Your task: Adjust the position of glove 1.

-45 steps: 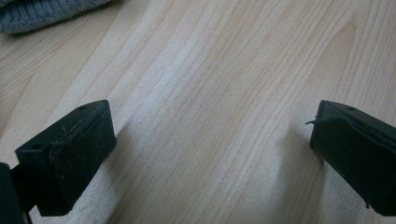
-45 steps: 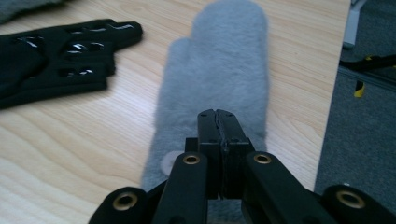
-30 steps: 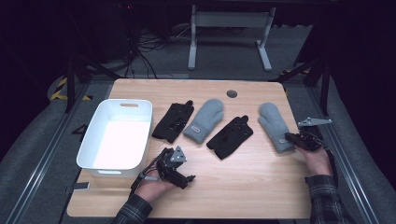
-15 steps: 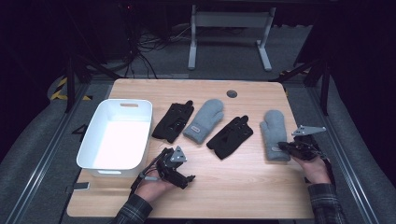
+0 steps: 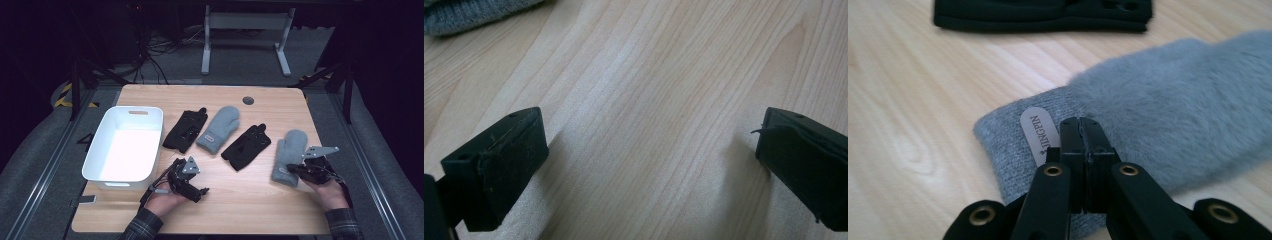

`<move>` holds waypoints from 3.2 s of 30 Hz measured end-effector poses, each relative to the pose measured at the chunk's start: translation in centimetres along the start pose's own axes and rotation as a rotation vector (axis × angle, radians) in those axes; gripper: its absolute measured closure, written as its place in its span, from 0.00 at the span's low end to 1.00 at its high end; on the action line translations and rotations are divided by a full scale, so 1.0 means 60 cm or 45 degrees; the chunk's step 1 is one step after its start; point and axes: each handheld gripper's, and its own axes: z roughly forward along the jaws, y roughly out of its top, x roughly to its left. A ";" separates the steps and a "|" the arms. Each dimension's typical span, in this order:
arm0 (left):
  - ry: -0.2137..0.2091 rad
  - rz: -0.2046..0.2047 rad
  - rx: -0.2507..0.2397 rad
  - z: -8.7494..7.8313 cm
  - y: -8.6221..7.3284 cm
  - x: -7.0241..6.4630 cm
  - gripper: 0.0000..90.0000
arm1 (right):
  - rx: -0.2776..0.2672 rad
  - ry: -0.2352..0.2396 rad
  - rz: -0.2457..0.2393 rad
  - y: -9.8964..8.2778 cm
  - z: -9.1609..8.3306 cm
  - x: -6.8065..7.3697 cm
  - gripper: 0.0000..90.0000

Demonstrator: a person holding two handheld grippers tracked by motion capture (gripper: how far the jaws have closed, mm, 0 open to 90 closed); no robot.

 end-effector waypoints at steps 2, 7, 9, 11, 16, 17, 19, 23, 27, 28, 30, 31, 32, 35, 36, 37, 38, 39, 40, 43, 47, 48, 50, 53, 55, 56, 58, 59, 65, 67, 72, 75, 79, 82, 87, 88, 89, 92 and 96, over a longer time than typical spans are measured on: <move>0.000 0.000 0.000 0.000 0.000 0.000 0.01 | 0.000 0.014 -0.007 0.000 0.001 0.006 1.00; 0.000 -0.001 0.000 0.000 0.000 0.000 0.01 | 0.001 0.084 -0.046 0.003 0.007 0.041 1.00; 0.000 -0.001 0.000 0.000 0.000 0.000 0.01 | 0.004 0.105 -0.056 0.004 0.009 0.051 1.00; 0.001 -0.001 0.000 0.000 0.000 0.000 0.01 | 0.007 0.117 -0.077 0.005 0.011 0.064 1.00; 0.001 -0.001 0.000 0.000 0.000 0.000 0.01 | 0.011 0.153 -0.106 0.006 0.013 0.091 1.00; 0.001 -0.001 0.000 0.000 0.000 0.000 0.01 | 0.010 0.155 -0.111 0.006 0.013 0.094 1.00; 0.001 -0.001 0.001 0.000 0.000 0.000 0.01 | 0.003 0.131 -0.130 0.008 0.011 0.101 1.00; 0.001 -0.001 0.000 0.000 0.000 0.000 0.01 | -0.037 0.109 -0.122 0.014 0.002 0.096 1.00; 0.001 -0.001 0.000 0.000 0.000 0.000 0.01 | -0.059 0.037 -0.083 0.022 -0.004 0.059 1.00; 0.001 -0.001 0.001 0.000 0.000 0.000 0.01 | -0.066 0.026 -0.069 0.024 -0.004 0.049 1.00; 0.001 -0.001 0.001 0.000 0.000 0.000 0.01 | -0.067 0.010 -0.058 0.026 -0.004 0.039 1.00; 0.000 -0.001 0.000 0.000 0.000 0.000 0.01 | -0.069 -0.009 -0.048 0.027 -0.004 0.027 1.00; 0.000 -0.001 0.000 0.000 0.000 0.000 0.01 | -0.070 -0.021 -0.039 0.027 -0.003 0.018 1.00; 0.000 -0.001 0.000 0.000 0.000 0.000 0.01 | -0.062 -0.055 -0.005 0.024 -0.004 -0.008 1.00; 0.000 -0.002 -0.001 0.000 0.000 0.000 0.01 | -0.056 -0.065 0.011 0.022 -0.004 -0.017 1.00; 0.000 -0.001 0.000 0.000 0.000 0.000 0.01 | -0.046 -0.071 0.023 0.019 -0.003 -0.026 1.00; 0.000 -0.002 -0.001 0.000 0.000 0.000 0.01 | -0.036 -0.072 0.028 0.016 -0.001 -0.031 1.00; 0.000 -0.001 0.000 0.000 0.000 0.000 0.01 | -0.024 -0.072 0.037 0.013 0.002 -0.036 1.00; 0.000 -0.001 0.000 0.000 0.000 0.000 0.01 | -0.013 -0.072 0.038 0.011 0.005 -0.038 1.00; 0.000 -0.001 0.000 0.000 0.000 0.000 0.01 | 0.035 -0.056 0.042 0.003 0.021 -0.041 1.00; 0.000 -0.001 0.000 0.000 0.000 0.000 0.01 | 0.057 -0.050 0.043 0.000 0.025 -0.035 1.00; 0.000 -0.001 0.000 0.000 0.000 0.000 0.01 | 0.059 -0.048 0.044 0.000 0.025 -0.032 1.00; 0.000 -0.001 0.000 0.000 0.000 0.000 0.01 | 0.064 -0.041 0.039 -0.001 0.026 -0.027 1.00; 0.000 -0.001 0.000 0.000 0.000 0.000 0.01 | 0.070 -0.022 0.031 0.000 0.026 -0.012 1.00; 0.000 -0.001 0.000 0.000 0.000 0.000 0.01 | 0.071 -0.004 0.014 0.002 0.028 -0.002 1.00; 0.000 -0.001 0.000 0.000 0.000 0.000 0.01 | 0.072 0.007 0.003 0.003 0.029 0.007 1.00; 0.000 -0.001 0.000 0.000 0.000 0.000 0.01 | 0.080 0.023 -0.014 0.006 0.031 0.018 1.00; 0.000 -0.001 0.000 0.000 0.000 0.000 0.01 | 0.080 0.031 -0.020 0.008 0.033 0.026 1.00; 0.000 -0.001 0.000 0.000 0.000 0.000 0.01 | 0.093 0.065 -0.084 0.018 0.040 0.066 1.00; 0.000 0.000 0.000 0.000 0.000 0.000 0.01 | 0.095 0.077 -0.104 0.021 0.042 0.075 1.00; 0.000 0.000 0.000 0.000 0.000 0.000 0.01 | 0.100 0.095 -0.143 0.028 0.047 0.097 1.00; 0.000 -0.001 0.000 0.000 0.000 0.000 0.01 | 0.077 0.102 -0.159 0.030 0.040 0.104 1.00; 0.000 -0.001 -0.001 0.000 0.000 0.000 0.01 | 0.057 0.114 -0.184 0.029 0.030 0.117 1.00; 0.000 -0.001 0.000 0.000 0.000 0.000 0.01 | 0.033 0.155 -0.203 0.022 0.021 0.133 1.00; 0.000 -0.001 0.000 0.000 0.000 0.000 0.01 | 0.042 0.239 -0.235 0.005 0.012 0.161 1.00; 0.000 -0.001 0.000 0.000 0.000 0.000 0.01 | 0.046 0.258 -0.238 0.002 0.011 0.165 1.00; 0.000 -0.001 0.000 0.000 0.000 0.000 0.01 | 0.048 0.306 -0.254 -0.003 0.013 0.177 1.00; 0.000 0.000 0.001 0.000 0.000 0.000 0.01 | 0.059 0.370 -0.284 -0.004 0.020 0.195 1.00; 0.000 0.000 0.001 0.000 0.000 0.000 0.01 | 0.071 0.407 -0.315 0.002 0.032 0.210 1.00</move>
